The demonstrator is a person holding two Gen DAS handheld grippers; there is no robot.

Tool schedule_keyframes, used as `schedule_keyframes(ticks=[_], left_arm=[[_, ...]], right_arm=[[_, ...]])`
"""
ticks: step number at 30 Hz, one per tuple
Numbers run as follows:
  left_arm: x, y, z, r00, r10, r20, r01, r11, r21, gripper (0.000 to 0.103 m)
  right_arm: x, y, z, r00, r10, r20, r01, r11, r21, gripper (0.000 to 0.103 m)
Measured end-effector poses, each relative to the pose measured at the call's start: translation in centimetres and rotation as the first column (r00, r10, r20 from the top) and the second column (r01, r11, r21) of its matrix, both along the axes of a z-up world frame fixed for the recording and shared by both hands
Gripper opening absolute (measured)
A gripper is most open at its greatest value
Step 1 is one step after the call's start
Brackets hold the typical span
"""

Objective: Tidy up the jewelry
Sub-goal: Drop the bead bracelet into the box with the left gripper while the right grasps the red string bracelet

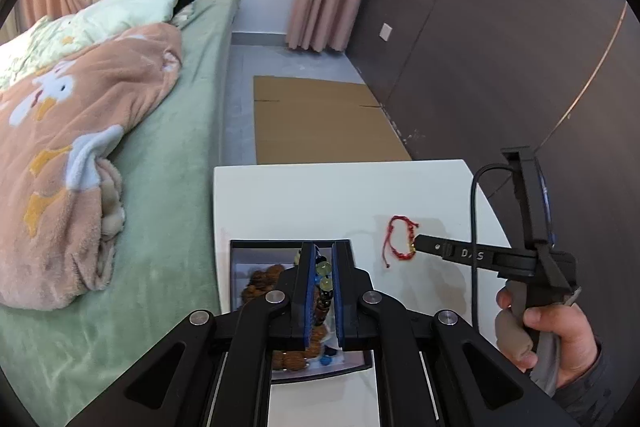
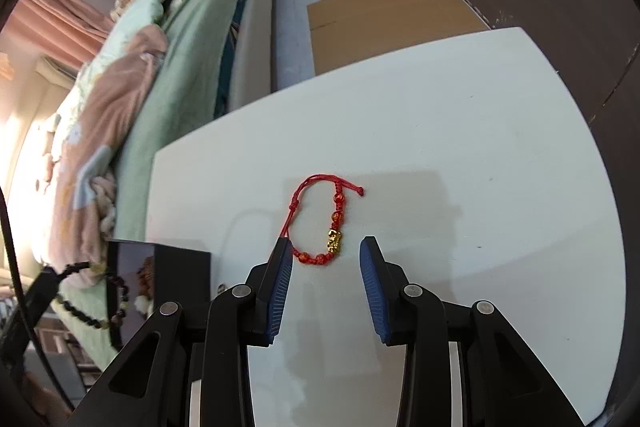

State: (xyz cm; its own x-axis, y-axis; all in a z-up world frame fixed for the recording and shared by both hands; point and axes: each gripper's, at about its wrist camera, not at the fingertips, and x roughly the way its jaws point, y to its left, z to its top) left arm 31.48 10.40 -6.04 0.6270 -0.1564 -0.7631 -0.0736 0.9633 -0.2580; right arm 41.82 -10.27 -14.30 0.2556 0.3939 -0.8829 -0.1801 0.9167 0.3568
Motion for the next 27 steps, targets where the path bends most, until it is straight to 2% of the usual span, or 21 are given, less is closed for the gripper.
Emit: schedule_keyframes(ticks=[3,5,7,9,12,13,15,16,17,23,27], left_arm=[[0.0,0.8,-0.4,1.000,0.009,-0.009,-0.009,0.999,-0.033,0.008],[0.2,1.1,-0.8,1.000,0.009,-0.029,-0.011,0.998,-0.056,0.008],[0.3,1.4,-1.1,0.999,0.007,-0.049,-0.011,0.997,-0.075,0.008],[0.4,1.4,-1.2,0.998,0.017,-0.058,-0.021,0.997,-0.069,0.008],[0.2,1.7,-1.1,0.998,0.026,-0.061,-0.031,0.996,-0.081,0.009],[0.2,1.8,-1.1,0.998,0.029,-0.062,-0.034,0.996,-0.080,0.013],[0.0,1.8,-1.1,0.998,0.032,-0.061,-0.037,0.997,-0.071,0.045],[-0.1,1.8,-1.0,0.998,0.031,-0.057,-0.035,0.997,-0.074,0.078],[-0.4,1.9,-0.8,0.999,0.034,-0.041,-0.037,0.996,-0.082,0.096],[-1.3,2.7,-0.3,0.998,0.060,-0.019,-0.061,0.995,-0.080,0.096],[-2.2,3.6,0.0,0.996,0.089,-0.005,-0.089,0.993,-0.074,0.096]], right_arm=[[0.0,1.2,-0.8,1.000,0.005,0.001,-0.005,0.999,-0.035,0.036],[0.1,2.1,-1.3,1.000,0.008,0.001,-0.008,0.997,-0.082,0.028],[-0.1,2.3,-1.3,1.000,0.005,0.024,-0.001,0.991,-0.134,0.013],[-0.2,2.1,-1.3,1.000,0.002,0.026,0.002,0.991,-0.137,0.008],[-0.3,1.2,-1.1,1.000,-0.012,0.015,0.013,0.994,-0.113,0.008],[-0.7,0.7,-0.7,1.000,-0.017,0.016,0.018,0.996,-0.082,0.008],[-0.9,0.1,0.1,0.999,-0.021,0.024,0.022,0.999,-0.039,0.008],[-1.4,-0.4,0.7,0.999,-0.025,0.034,0.026,1.000,-0.012,0.008],[-1.5,-0.4,1.0,0.999,-0.028,0.037,0.027,1.000,0.005,0.008],[-3.2,-1.0,4.0,0.998,-0.009,0.062,0.001,0.991,0.131,0.008],[-3.6,0.3,5.9,0.997,0.034,0.074,-0.049,0.978,0.205,0.008]])
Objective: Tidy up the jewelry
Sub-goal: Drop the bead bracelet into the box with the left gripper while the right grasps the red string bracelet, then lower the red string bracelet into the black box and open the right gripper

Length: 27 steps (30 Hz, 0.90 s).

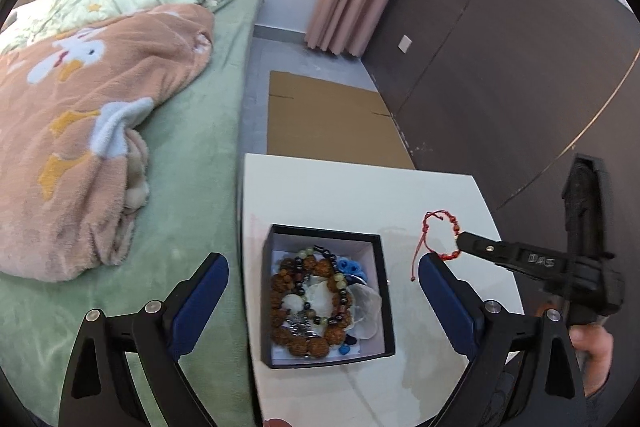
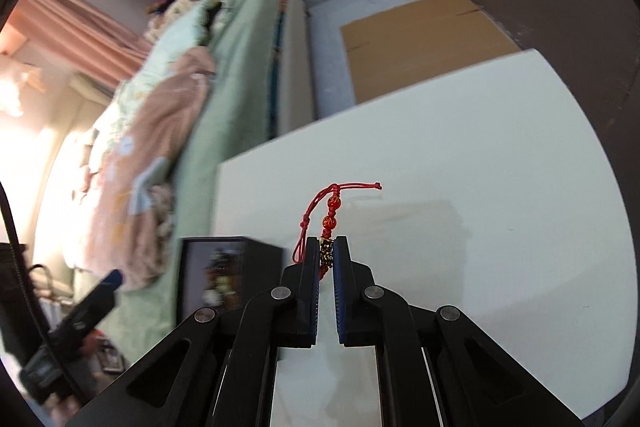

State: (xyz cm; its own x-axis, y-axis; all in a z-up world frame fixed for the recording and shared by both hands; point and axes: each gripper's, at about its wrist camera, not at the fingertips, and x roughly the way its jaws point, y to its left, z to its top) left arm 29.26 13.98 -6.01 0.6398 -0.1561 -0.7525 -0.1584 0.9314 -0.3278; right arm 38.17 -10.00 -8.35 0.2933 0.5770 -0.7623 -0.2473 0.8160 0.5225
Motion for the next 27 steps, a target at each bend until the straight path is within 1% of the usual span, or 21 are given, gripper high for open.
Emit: schedule_keyframes(ticks=[5,10,11,13,14,16,20,23,27], left_arm=[[-0.8,1.2,0.2,1.000,0.030,-0.001,-0.030,1.000,0.002,0.096],[-1.5,2.1,0.0,0.999,0.051,-0.003,-0.051,0.999,0.004,0.096],[-1.5,2.2,0.0,0.999,0.054,-0.004,-0.054,0.999,0.002,0.096],[-1.8,2.4,-0.1,0.998,0.058,-0.006,-0.058,0.998,0.000,0.096],[-2.0,2.5,-0.2,0.998,0.058,-0.006,-0.058,0.998,-0.001,0.096],[-2.3,2.6,-0.4,0.998,0.057,-0.008,-0.057,0.998,0.001,0.096],[-2.4,2.5,-1.3,0.999,0.044,-0.021,-0.044,0.999,-0.007,0.096],[-2.4,2.4,-1.8,0.999,0.033,-0.023,-0.033,0.999,-0.020,0.096],[-2.7,2.1,-2.0,1.000,0.026,-0.015,-0.026,0.999,-0.020,0.096]], right_arm=[[-1.1,2.5,1.9,0.998,0.062,0.019,-0.063,0.996,0.065,0.008],[-2.4,4.8,2.7,0.985,0.171,0.012,-0.171,0.976,0.133,0.010],[-2.5,5.3,2.6,0.981,0.193,0.008,-0.193,0.973,0.124,0.015],[-2.8,5.5,2.5,0.982,0.190,0.022,-0.191,0.978,0.085,0.061],[-3.0,5.2,2.6,0.984,0.173,0.044,-0.176,0.981,0.076,0.066],[-3.1,4.6,2.5,0.985,0.163,0.055,-0.167,0.984,0.069,0.068],[-2.5,3.0,1.0,0.993,0.119,0.020,-0.120,0.992,0.029,0.068],[-1.9,1.9,-0.6,0.996,0.089,-0.026,-0.088,0.996,0.027,0.068],[-1.4,1.5,-2.3,0.996,0.061,-0.064,-0.060,0.998,0.014,0.067]])
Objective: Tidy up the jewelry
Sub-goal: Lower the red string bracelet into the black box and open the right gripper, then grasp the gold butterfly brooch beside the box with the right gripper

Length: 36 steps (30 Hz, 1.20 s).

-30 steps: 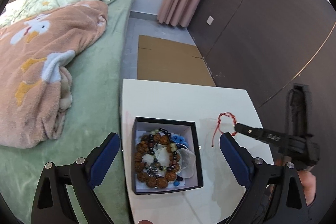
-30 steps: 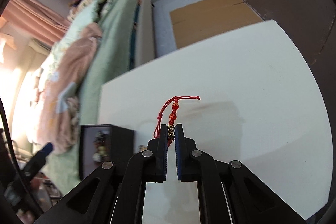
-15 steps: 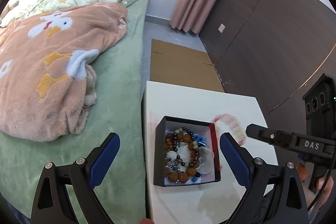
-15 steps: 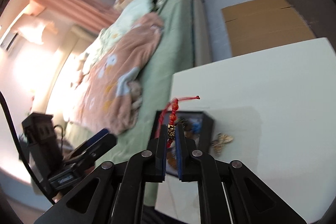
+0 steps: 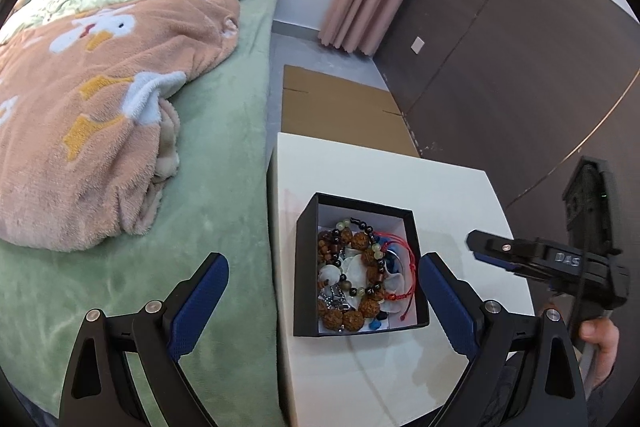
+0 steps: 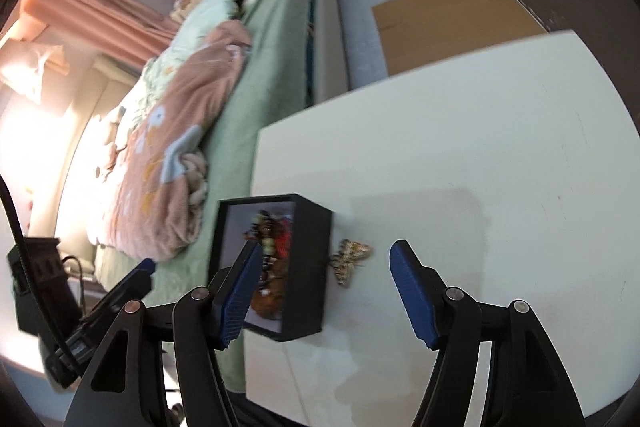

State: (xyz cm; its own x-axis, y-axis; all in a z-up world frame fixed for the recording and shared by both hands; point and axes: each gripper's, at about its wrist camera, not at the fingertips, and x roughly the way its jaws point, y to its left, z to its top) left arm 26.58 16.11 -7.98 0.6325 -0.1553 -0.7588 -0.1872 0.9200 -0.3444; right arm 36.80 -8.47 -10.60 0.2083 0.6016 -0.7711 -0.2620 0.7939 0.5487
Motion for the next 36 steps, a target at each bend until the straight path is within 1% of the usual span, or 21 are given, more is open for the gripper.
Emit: schedule_keyframes(ticks=[3,5,9,12,15,16,21,25,30,33,35,36], left_arm=[[-0.3,-0.2,0.0,1.000,-0.009,0.004,0.009,1.000,0.005,0.094],[-0.4,-0.3,-0.1,1.000,-0.010,0.002,0.010,1.000,0.010,0.093],[-0.8,-0.2,-0.5,1.000,0.008,-0.004,-0.008,1.000,0.022,0.091],[-1.0,-0.1,-0.9,1.000,0.019,-0.011,-0.019,1.000,0.025,0.088],[-1.1,-0.1,-1.3,1.000,0.019,-0.021,-0.018,1.000,0.026,0.087],[-1.1,-0.1,-1.4,1.000,0.019,-0.022,-0.018,0.999,0.027,0.087],[-1.3,0.1,-1.5,1.000,0.020,-0.025,-0.019,0.999,0.026,0.086],[-1.4,0.3,-1.4,0.999,0.025,-0.020,-0.025,0.999,0.023,0.085],[-1.4,0.4,-1.4,0.999,0.032,-0.018,-0.031,0.999,0.018,0.085],[-1.5,0.2,-1.4,0.999,0.028,-0.018,-0.027,1.000,0.015,0.085],[-1.6,0.1,-1.4,1.000,0.025,-0.017,-0.025,1.000,0.016,0.085],[-1.7,0.0,-1.4,1.000,0.024,-0.017,-0.024,1.000,0.016,0.085]], right_arm=[[0.2,-0.1,-1.4,0.999,-0.008,-0.034,0.008,1.000,0.000,0.062],[0.3,0.0,-2.3,0.999,-0.013,-0.053,0.013,1.000,-0.005,0.061],[0.5,0.3,-3.8,0.995,-0.013,-0.096,0.013,1.000,0.006,0.053],[0.6,0.6,-4.8,0.992,-0.014,-0.122,0.016,1.000,0.015,0.051],[0.9,1.0,-5.6,0.989,-0.017,-0.147,0.020,1.000,0.015,0.044],[1.0,1.2,-5.8,0.988,-0.018,-0.151,0.021,1.000,0.014,0.044],[1.5,2.8,-6.3,0.988,-0.017,-0.154,0.015,1.000,-0.013,0.043],[1.6,3.5,-6.2,0.990,-0.032,-0.139,0.024,0.998,-0.056,0.034],[1.4,4.5,-5.9,0.994,-0.026,-0.109,0.011,0.992,-0.128,0.033],[1.4,4.8,-5.7,0.995,-0.023,-0.102,0.007,0.988,-0.156,0.033],[1.3,4.9,-5.7,0.995,-0.025,-0.097,0.007,0.984,-0.178,0.031],[1.3,5.0,-5.6,0.995,-0.025,-0.093,0.007,0.981,-0.193,0.029]])
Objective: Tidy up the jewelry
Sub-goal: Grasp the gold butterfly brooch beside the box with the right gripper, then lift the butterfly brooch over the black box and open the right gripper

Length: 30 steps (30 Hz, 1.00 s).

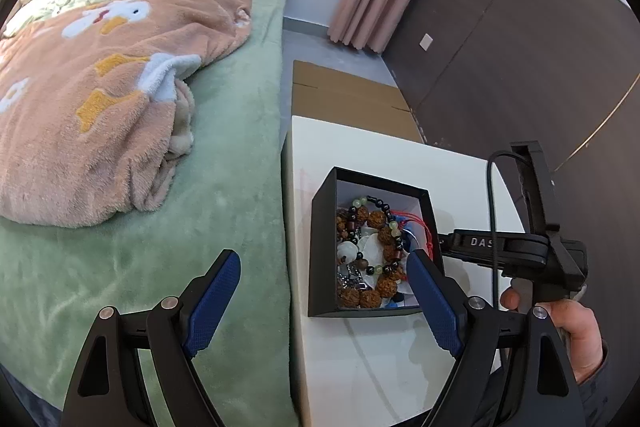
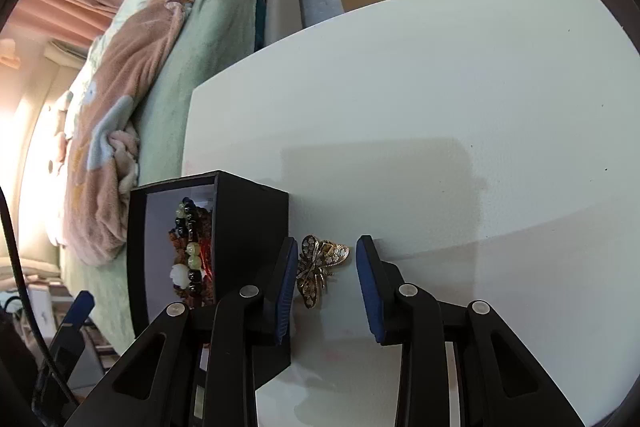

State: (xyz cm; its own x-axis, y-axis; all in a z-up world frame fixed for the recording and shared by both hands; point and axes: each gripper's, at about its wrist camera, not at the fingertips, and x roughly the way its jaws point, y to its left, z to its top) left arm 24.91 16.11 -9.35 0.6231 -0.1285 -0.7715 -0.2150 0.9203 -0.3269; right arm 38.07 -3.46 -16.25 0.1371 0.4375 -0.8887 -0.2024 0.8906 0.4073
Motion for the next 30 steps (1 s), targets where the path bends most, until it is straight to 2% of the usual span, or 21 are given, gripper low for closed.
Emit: schedule_keyframes(ticks=[1,7,12,23,26,30], left_arm=[[-0.1,0.0,0.0,1.000,0.000,0.001,0.000,1.000,0.000,0.085],[-0.5,0.2,0.4,1.000,0.008,0.008,-0.008,1.000,0.000,0.085],[-0.5,0.3,0.8,1.000,0.009,0.018,-0.009,1.000,-0.001,0.085],[-0.4,-0.1,1.6,0.999,0.003,0.050,-0.003,1.000,0.013,0.086],[-0.7,0.0,2.0,0.998,0.002,0.059,-0.003,1.000,0.025,0.085],[-1.1,0.4,2.5,0.997,0.010,0.072,-0.013,0.999,0.035,0.086]], right_arm=[[0.0,0.1,-0.1,1.000,0.003,0.000,-0.003,1.000,-0.005,0.019],[-0.5,-0.9,-0.1,1.000,-0.016,-0.012,0.017,0.999,0.043,0.017],[-1.0,-2.8,1.3,0.999,-0.049,0.011,0.048,0.995,0.086,0.017],[-2.3,-3.3,8.7,0.990,-0.030,0.139,0.001,0.980,0.201,0.017],[-3.0,-2.5,10.6,0.985,0.000,0.174,-0.042,0.971,0.235,0.017],[-4.1,-0.5,12.8,0.966,0.082,0.245,-0.150,0.950,0.273,0.018]])
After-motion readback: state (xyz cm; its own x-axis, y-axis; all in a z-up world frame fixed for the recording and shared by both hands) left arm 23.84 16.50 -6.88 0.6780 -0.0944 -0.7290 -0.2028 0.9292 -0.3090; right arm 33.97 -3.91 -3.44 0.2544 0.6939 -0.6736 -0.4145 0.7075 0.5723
